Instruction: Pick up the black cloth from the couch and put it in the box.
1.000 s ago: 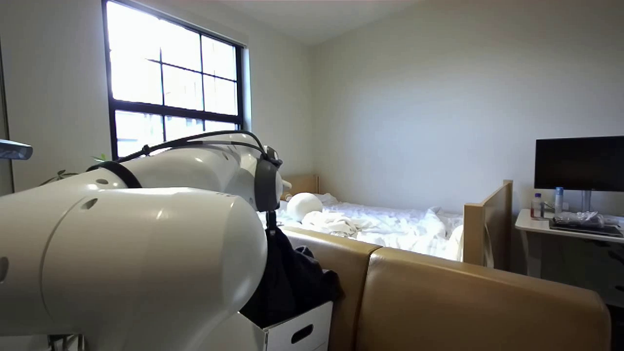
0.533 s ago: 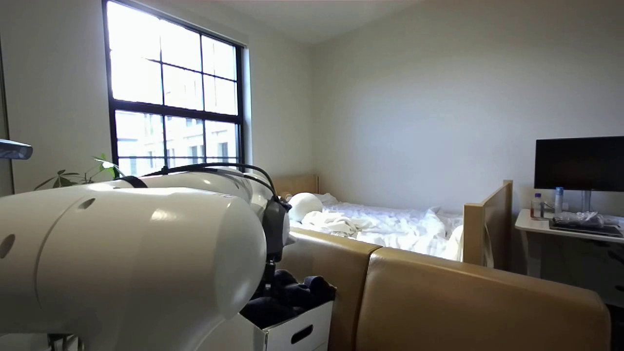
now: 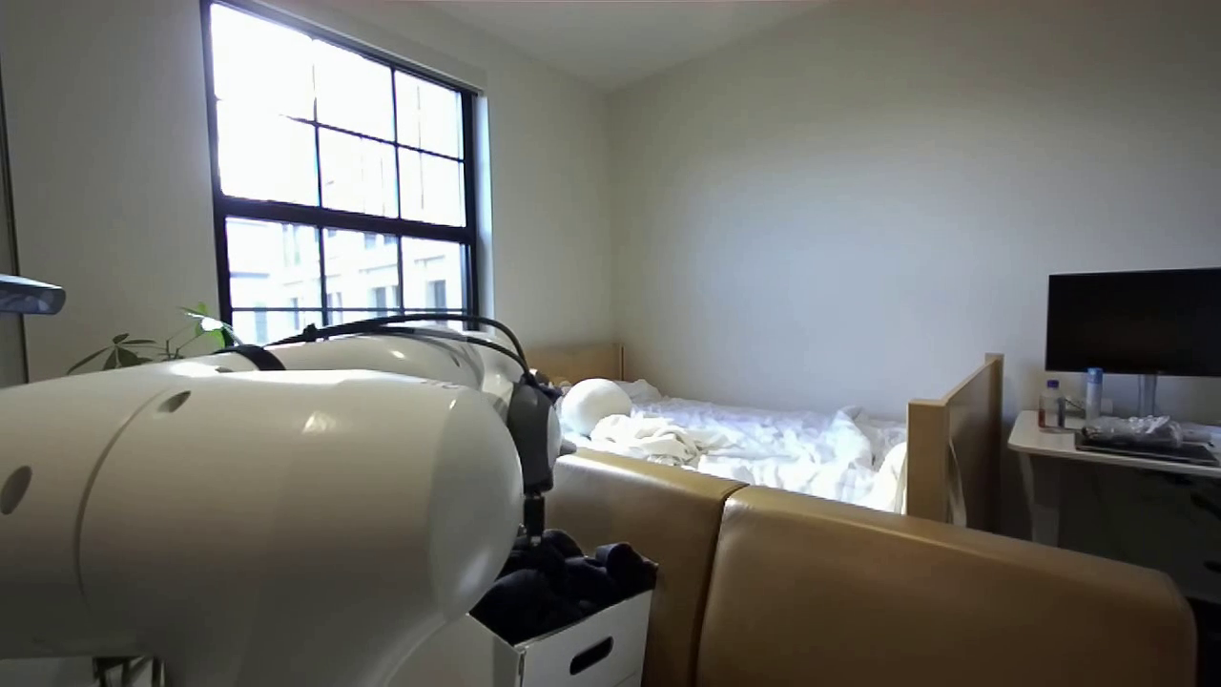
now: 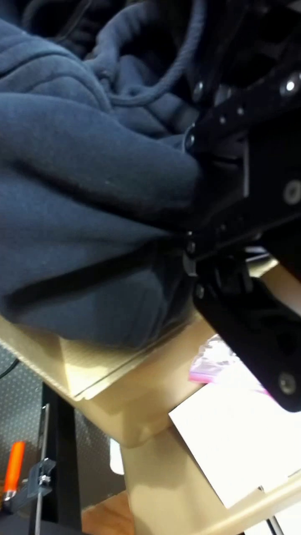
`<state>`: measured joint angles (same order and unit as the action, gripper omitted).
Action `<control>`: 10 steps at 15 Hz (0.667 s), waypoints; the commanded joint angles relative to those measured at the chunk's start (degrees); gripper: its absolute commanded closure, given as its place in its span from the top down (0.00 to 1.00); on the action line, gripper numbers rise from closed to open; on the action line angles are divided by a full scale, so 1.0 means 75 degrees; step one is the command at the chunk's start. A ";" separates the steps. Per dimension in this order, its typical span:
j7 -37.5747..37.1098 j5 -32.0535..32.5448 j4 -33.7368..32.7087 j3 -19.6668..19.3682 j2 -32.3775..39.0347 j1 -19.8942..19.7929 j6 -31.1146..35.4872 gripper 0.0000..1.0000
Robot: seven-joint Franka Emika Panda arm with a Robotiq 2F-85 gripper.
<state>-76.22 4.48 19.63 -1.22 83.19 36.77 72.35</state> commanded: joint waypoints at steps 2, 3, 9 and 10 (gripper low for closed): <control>0.0218 0.0458 -0.0030 -0.0451 -0.1190 -0.0112 0.0678 0.74; 0.0254 0.0471 -0.0041 -0.0460 -0.1465 -0.0151 0.0898 0.80; 0.2026 0.1180 -0.0105 -0.0878 -0.3008 -0.0187 0.1565 1.00; 0.2496 0.1125 -0.0109 -0.0800 -0.3242 -0.0268 0.1615 1.00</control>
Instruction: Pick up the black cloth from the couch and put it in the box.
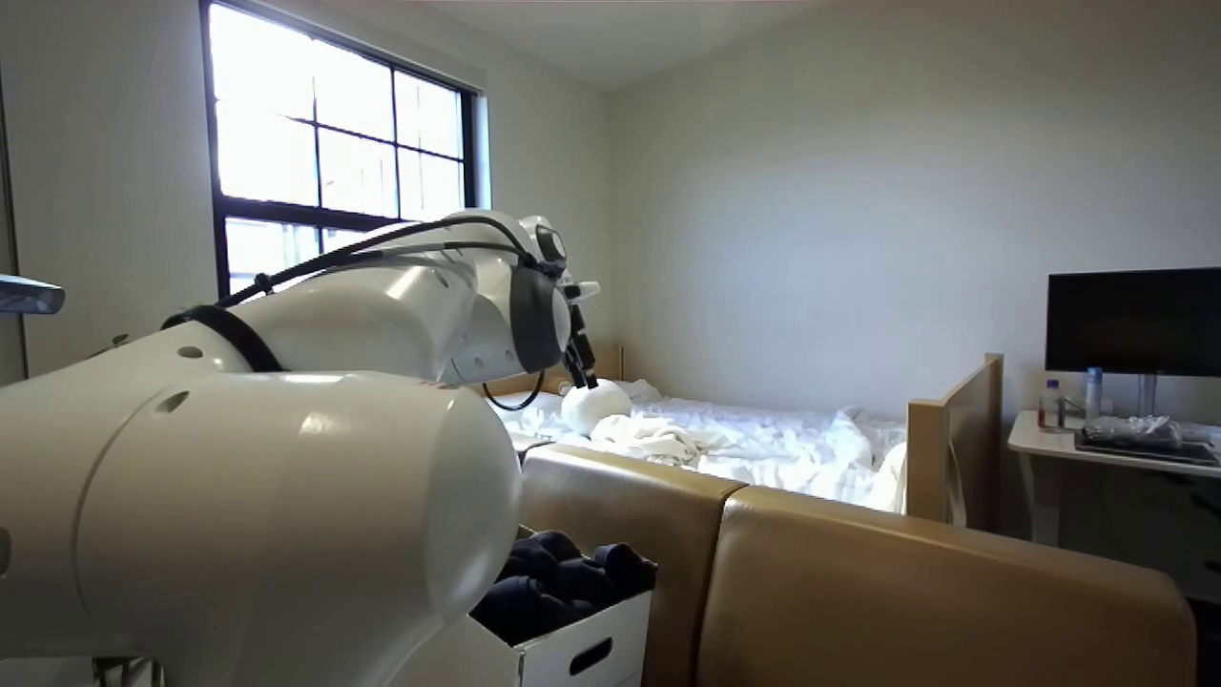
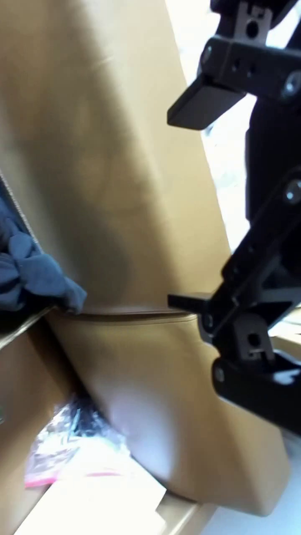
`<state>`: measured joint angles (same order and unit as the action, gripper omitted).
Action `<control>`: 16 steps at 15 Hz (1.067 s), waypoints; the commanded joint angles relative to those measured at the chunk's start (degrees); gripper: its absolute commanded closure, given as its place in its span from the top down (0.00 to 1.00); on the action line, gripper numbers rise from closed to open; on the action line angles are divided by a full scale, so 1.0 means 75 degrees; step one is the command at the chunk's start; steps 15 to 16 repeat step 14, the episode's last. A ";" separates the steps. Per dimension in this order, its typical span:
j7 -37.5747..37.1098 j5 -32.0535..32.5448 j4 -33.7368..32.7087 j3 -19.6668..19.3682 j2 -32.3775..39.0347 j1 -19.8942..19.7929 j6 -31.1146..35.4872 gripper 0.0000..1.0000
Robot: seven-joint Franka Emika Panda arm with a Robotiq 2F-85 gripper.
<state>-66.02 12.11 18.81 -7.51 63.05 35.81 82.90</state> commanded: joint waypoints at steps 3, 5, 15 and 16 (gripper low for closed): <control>0.2151 -0.0478 -0.0002 0.0532 -0.1116 -0.0471 -0.0082 1.00; 0.2682 -0.0826 0.0007 0.0839 -0.1435 -0.0721 -0.0319 1.00; 0.3037 -0.0884 0.0157 0.0871 -0.1645 -0.0820 -0.0359 1.00; 0.3037 -0.0884 0.0157 0.0871 -0.1645 -0.0820 -0.0359 1.00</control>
